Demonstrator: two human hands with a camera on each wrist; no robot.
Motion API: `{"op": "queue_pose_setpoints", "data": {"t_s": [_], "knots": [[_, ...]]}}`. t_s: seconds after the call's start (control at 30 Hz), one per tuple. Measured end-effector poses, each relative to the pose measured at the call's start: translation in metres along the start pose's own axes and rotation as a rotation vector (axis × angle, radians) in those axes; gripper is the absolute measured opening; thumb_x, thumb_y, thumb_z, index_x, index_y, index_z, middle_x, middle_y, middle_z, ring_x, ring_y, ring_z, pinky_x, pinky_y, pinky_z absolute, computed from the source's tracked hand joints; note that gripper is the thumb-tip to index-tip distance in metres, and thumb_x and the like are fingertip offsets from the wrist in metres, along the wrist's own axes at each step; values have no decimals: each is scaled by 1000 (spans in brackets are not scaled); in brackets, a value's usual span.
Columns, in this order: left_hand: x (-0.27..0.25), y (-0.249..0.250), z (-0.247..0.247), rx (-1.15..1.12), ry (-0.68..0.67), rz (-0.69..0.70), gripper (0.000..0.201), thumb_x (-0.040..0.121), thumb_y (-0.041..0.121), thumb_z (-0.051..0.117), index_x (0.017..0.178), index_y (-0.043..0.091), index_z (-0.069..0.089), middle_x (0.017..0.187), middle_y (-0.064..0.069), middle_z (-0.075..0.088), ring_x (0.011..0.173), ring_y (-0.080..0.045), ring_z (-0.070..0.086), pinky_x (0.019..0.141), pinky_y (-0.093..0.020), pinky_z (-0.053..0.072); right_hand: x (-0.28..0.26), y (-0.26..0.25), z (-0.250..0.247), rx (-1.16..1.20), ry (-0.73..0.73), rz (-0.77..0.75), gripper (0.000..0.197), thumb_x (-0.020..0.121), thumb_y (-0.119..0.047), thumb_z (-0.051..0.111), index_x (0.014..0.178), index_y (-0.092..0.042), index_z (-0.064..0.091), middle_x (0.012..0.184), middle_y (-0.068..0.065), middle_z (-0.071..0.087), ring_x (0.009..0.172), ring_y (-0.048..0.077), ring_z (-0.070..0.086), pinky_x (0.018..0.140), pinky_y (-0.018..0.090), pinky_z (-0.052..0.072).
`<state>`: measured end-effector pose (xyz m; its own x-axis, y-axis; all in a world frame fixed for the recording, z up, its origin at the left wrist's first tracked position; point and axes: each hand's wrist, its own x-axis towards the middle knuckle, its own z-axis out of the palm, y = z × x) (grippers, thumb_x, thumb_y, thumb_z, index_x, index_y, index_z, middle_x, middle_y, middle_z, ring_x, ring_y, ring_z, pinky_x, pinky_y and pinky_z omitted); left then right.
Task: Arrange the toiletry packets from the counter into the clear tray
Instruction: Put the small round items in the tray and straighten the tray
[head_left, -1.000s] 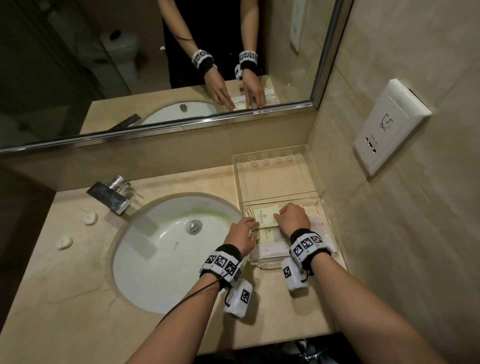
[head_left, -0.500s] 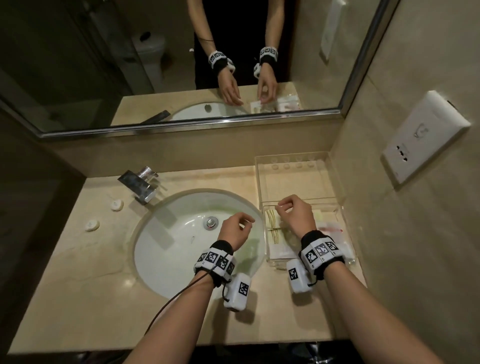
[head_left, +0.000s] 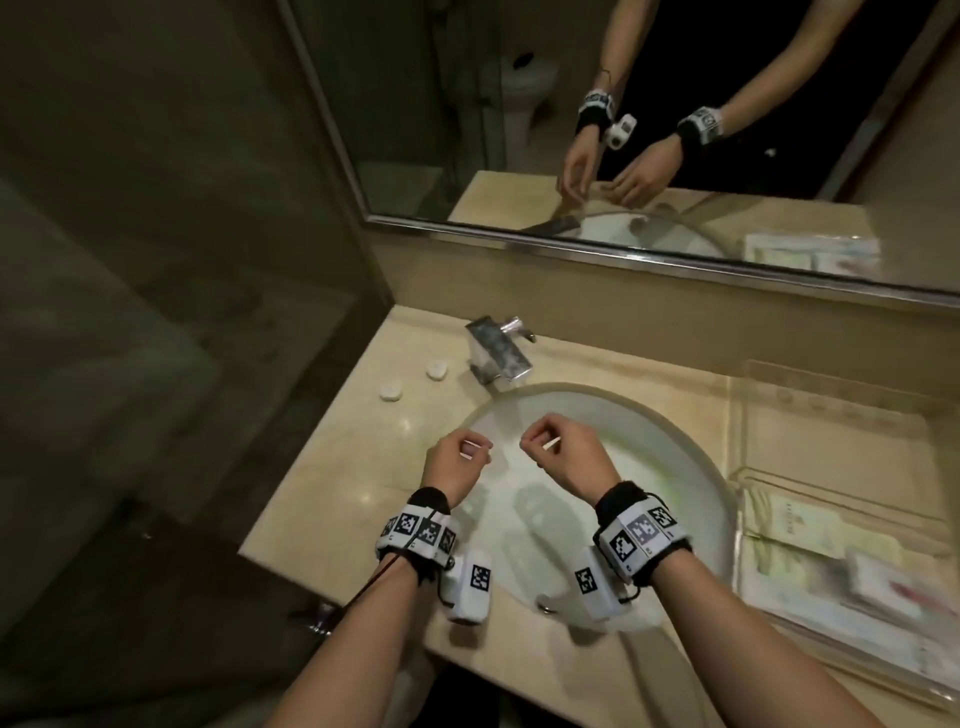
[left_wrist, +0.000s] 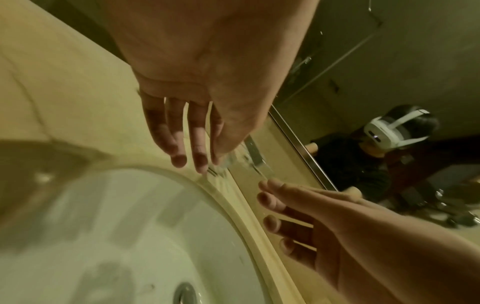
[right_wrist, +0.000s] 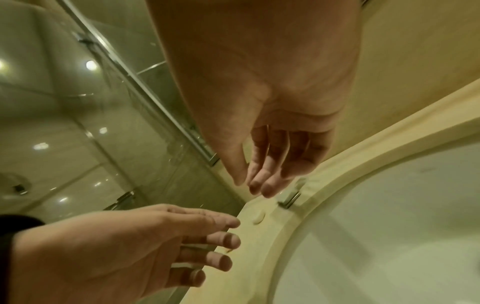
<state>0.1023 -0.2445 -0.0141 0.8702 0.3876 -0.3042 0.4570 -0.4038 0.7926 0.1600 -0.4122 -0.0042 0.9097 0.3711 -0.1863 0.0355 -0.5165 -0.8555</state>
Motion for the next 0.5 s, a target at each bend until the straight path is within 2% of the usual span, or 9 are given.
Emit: {"op": "queue_pose_setpoints", "data": {"t_s": [0.13, 0.27, 0.4, 0.5], "knots": [[14, -38, -49, -58, 92, -132, 14, 86, 9, 55, 88, 16, 67, 81, -3, 69, 71, -16, 64, 61, -25, 51, 29, -25, 56, -60, -93, -8, 11, 85, -24, 68, 91, -14, 67, 85, -2, 71, 64, 7, 57, 68, 25, 48], [42, -69, -83, -48, 152, -204, 12, 84, 13, 58, 88, 18, 67, 86, -2, 71, 82, -19, 66, 74, -27, 52, 68, -42, 96, -108, -116, -20, 17, 86, -24, 69, 97, -14, 64, 93, 1, 71, 72, 13, 57, 74, 28, 49], [76, -83, -103, -65, 199, -183, 14, 80, 13, 67, 93, 17, 64, 93, -1, 67, 83, -18, 62, 76, -24, 46, 115, -50, 125, -215, -93, -2, 28, 85, -26, 70, 108, -13, 61, 109, 4, 64, 85, 18, 61, 82, 31, 50], [102, -87, -113, -5, 200, -116, 26, 79, 13, 71, 103, 16, 61, 108, 0, 58, 81, -20, 60, 77, -27, 48, 144, -55, 138, -297, -66, 46, 41, 84, -23, 72, 120, -12, 57, 125, 8, 57, 107, 23, 60, 96, 34, 47]]}}
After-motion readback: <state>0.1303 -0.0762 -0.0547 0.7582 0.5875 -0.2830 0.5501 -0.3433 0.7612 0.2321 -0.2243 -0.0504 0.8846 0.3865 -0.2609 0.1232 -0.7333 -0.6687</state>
